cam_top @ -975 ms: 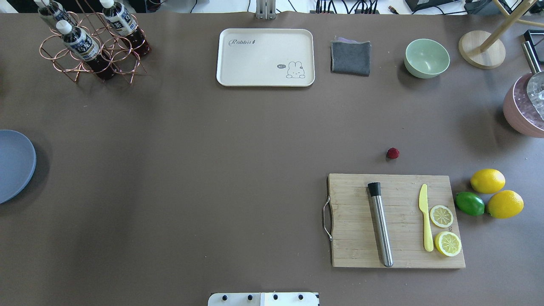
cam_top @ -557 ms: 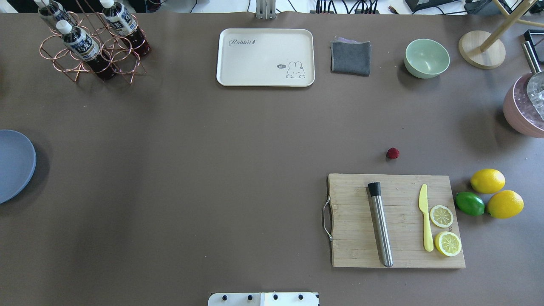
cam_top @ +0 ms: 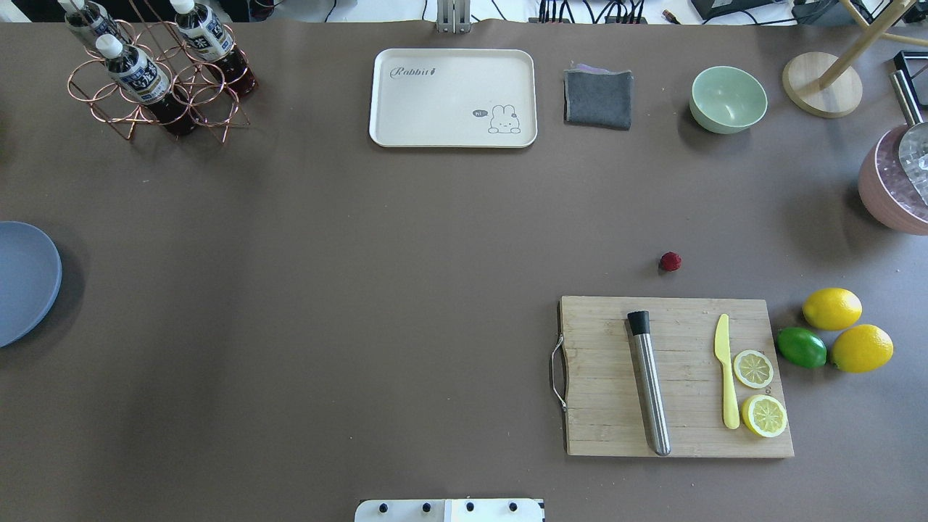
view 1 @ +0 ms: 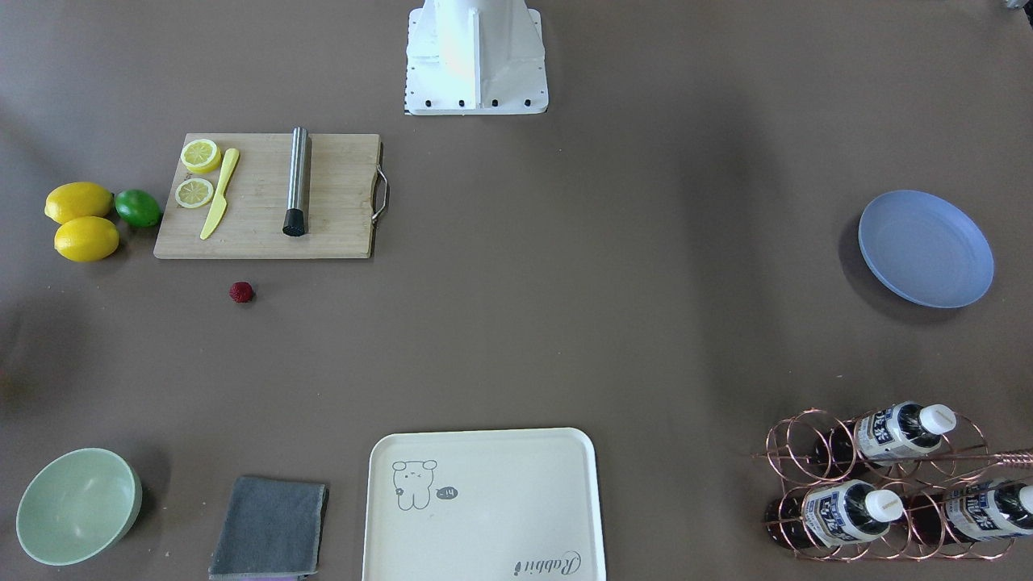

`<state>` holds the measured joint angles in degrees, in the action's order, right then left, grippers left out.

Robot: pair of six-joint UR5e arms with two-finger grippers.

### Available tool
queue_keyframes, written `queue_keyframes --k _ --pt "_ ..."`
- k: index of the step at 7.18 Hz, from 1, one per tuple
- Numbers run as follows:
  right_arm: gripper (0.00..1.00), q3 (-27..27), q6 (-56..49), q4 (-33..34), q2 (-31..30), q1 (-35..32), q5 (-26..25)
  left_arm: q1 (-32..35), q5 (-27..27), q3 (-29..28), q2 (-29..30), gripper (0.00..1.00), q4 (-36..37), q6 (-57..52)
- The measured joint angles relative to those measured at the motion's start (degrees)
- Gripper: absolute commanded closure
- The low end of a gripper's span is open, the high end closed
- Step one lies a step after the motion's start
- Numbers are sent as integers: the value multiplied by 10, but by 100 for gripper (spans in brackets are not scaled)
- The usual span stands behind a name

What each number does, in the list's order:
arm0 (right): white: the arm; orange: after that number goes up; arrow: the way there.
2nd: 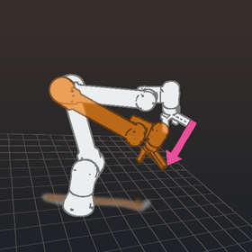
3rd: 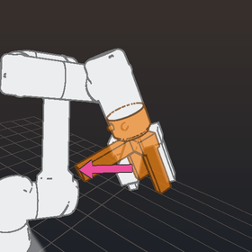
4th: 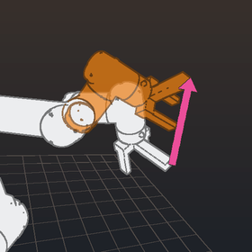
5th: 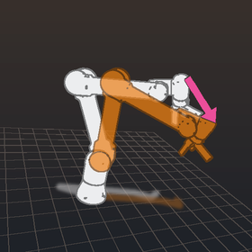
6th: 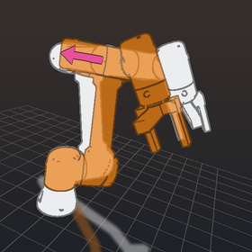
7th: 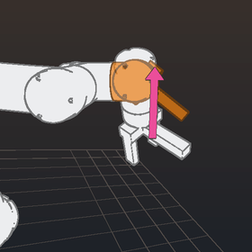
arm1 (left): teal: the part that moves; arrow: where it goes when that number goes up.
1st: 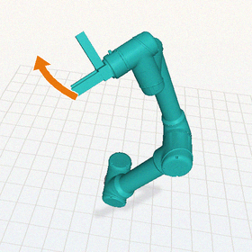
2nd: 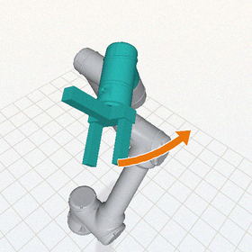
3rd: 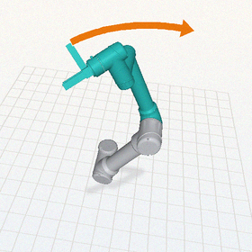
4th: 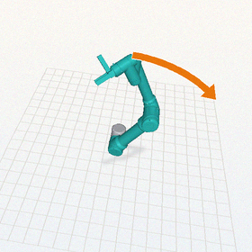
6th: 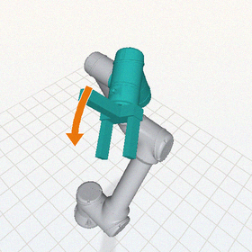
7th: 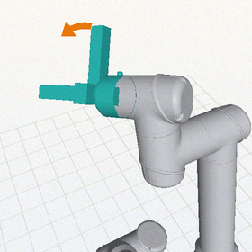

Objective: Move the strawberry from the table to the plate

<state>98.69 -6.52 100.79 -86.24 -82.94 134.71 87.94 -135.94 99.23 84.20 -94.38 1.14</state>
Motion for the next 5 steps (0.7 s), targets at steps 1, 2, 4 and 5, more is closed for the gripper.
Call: queue_keyframes --k 1,2,4,5 --pt "0 1 1 0 -1 2 5 -8 2 -12 1 3 -11 0" --pt "0 1 1 -1 -1 6 8 -17 2 -37 3 3 -42 3" --pt "0 1 2 -16 0 20 12 -44 2 -116 18 5 -150 51" --pt "0 1 2 -28 0 25 14 -63 3 -163 28 5 -210 82"
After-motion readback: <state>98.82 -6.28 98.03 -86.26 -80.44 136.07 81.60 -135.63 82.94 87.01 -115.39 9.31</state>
